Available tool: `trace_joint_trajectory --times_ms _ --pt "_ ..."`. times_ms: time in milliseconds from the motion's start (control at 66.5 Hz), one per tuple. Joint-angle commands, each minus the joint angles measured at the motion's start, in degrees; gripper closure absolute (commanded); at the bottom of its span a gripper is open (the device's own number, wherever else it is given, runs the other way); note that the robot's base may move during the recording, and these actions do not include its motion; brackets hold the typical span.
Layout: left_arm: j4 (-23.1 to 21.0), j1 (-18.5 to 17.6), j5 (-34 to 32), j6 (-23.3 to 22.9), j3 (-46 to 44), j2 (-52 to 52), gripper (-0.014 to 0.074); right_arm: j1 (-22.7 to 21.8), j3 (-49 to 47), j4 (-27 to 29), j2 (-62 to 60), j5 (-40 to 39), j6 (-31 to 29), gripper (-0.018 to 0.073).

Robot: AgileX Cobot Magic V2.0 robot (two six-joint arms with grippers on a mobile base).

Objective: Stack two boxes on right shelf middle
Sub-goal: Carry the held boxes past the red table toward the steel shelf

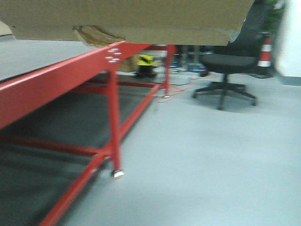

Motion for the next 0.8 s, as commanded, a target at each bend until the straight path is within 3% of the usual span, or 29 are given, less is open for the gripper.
trace_joint_trajectory --times_ms 0,782 --pt "2.7 0.1 -0.7 -0.4 -0.8 -1.0 0.0707 -0.4 -0.5 -3.4 -0.9 -0.8 0.2 0.0722" --pt "2.7 0.1 -0.7 -0.4 -0.8 -1.0 0.0707 -0.4 -0.5 -3.4 -0.9 -0.8 0.2 0.0722"
